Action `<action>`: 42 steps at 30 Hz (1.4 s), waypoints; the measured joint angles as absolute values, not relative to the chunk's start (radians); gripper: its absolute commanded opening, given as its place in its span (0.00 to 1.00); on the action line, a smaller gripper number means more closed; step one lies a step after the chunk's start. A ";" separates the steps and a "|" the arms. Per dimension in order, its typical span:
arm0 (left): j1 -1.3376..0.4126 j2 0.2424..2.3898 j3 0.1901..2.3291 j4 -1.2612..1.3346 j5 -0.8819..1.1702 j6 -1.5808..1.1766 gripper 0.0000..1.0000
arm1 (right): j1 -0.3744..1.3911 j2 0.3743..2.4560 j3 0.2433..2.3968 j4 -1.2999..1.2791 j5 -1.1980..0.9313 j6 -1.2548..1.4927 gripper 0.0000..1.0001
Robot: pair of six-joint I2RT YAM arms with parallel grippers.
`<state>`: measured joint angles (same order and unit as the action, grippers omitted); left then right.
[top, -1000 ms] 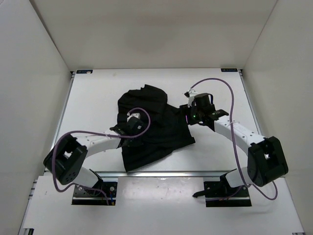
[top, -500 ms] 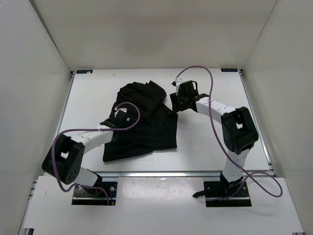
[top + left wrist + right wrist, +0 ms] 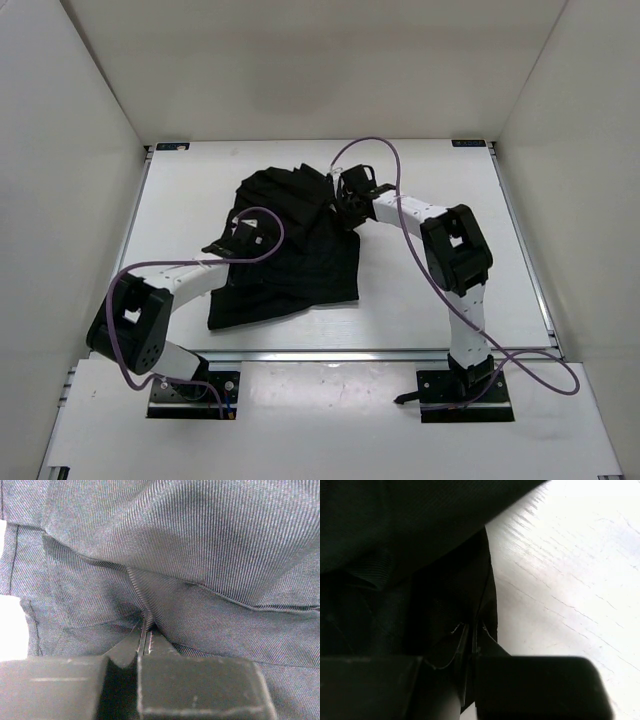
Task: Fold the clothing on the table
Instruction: Flatten the skirt out
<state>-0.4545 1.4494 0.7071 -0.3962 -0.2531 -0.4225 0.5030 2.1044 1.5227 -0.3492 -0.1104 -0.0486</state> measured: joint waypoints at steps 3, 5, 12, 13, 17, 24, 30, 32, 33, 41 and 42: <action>-0.435 1.472 0.738 -0.420 -0.252 -0.405 0.00 | 0.503 2.087 1.507 -0.362 -0.084 -0.017 0.00; -0.412 1.504 0.780 -0.443 -0.261 -0.382 0.00 | 0.504 2.014 1.412 -0.338 -0.074 0.023 0.01; -0.290 1.706 1.060 -0.495 -0.319 -0.275 0.00 | 0.321 1.389 0.776 -0.180 -0.268 0.395 0.00; -0.280 1.737 1.106 -0.494 -0.316 -0.265 0.00 | 0.293 1.342 0.729 -0.162 -0.292 0.432 0.00; -0.288 1.817 1.274 -0.494 -0.268 -0.210 0.50 | 0.249 1.225 0.567 -0.112 -0.372 0.569 0.19; -0.330 1.686 1.259 -0.461 -0.249 -0.165 0.88 | 0.284 1.131 0.517 -0.150 -0.330 0.565 0.35; -0.342 1.366 1.071 -0.502 -0.200 -0.221 0.88 | 0.423 1.143 0.630 -0.155 -0.269 0.442 0.15; -0.344 1.272 0.983 -0.503 -0.178 -0.257 0.87 | 0.471 1.213 0.698 -0.161 -0.253 0.405 0.17; -0.345 1.237 0.937 -0.505 -0.165 -0.275 0.87 | 0.491 1.248 0.726 -0.163 -0.244 0.391 0.20; -0.421 1.102 0.566 -0.521 -0.052 -0.461 0.86 | 0.647 1.515 0.890 -0.203 -0.153 0.322 0.37; -0.437 1.093 0.538 -0.511 -0.038 -0.488 0.86 | 0.655 1.544 0.910 -0.212 -0.142 0.319 0.38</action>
<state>-0.4370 1.0935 0.5381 -0.5114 -0.0380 -0.4877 0.6548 1.5440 0.9104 -0.2123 -0.1417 0.3191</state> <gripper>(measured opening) 0.856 0.365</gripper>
